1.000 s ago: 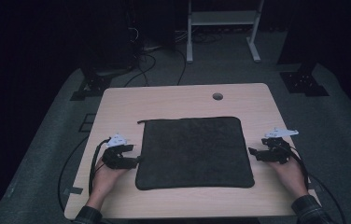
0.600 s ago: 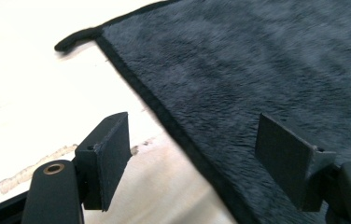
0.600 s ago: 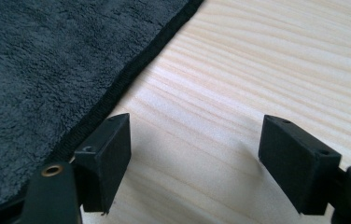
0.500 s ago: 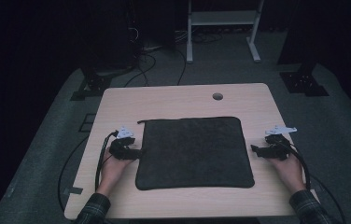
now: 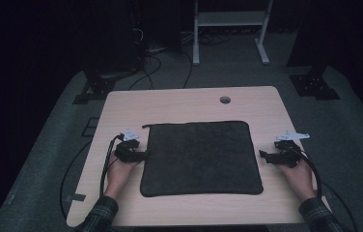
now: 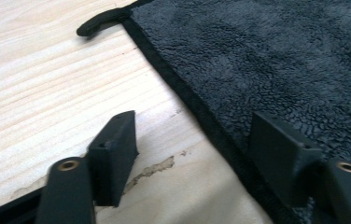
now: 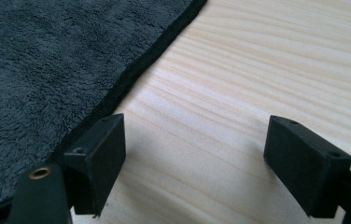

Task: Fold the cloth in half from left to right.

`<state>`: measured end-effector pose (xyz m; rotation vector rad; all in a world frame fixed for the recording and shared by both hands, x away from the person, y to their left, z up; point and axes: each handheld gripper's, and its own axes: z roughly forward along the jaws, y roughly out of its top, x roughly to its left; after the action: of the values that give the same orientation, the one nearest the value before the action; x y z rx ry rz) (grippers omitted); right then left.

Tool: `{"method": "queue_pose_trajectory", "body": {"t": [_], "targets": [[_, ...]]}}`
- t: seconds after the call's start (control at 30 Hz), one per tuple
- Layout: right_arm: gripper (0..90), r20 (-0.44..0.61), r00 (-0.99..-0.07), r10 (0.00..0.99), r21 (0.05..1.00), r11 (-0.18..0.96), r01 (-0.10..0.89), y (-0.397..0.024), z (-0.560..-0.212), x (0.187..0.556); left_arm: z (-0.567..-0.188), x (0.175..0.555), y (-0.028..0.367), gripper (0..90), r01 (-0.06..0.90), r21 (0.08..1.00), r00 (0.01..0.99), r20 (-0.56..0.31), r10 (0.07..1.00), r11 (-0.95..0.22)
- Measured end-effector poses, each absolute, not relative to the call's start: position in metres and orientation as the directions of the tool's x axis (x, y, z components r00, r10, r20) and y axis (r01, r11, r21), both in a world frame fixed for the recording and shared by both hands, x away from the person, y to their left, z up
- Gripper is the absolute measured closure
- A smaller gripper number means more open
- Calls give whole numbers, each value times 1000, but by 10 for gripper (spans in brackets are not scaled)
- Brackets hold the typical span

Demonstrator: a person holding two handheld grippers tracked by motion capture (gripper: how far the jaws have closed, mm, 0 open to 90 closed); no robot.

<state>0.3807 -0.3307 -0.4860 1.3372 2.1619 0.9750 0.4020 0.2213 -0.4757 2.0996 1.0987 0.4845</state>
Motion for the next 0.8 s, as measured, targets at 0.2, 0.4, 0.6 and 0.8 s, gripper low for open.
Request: {"method": "queue_pose_trajectory", "body": {"t": [0.2, 0.4, 0.6, 0.8], "targets": [[199, 14, -450, 893, 744, 292, 601, -331, -486, 381, -475, 398, 216, 577, 548, 744, 584, -13, 812, -383], [199, 14, -451, 893, 744, 292, 601, -330, -486, 380, -475, 396, 213, 800, 562, 743, 595, -59, 801, -363], [199, 15, -451, 892, 743, 292, 602, -330, -486, 380, -476, 397, 214, 859, 575, 746, 593, -96, 799, -336], [198, 13, -456, 890, 744, 296, 599, -330, -486, 380, -473, 397, 219, 863, 589, 739, 592, -117, 798, -328]]}}
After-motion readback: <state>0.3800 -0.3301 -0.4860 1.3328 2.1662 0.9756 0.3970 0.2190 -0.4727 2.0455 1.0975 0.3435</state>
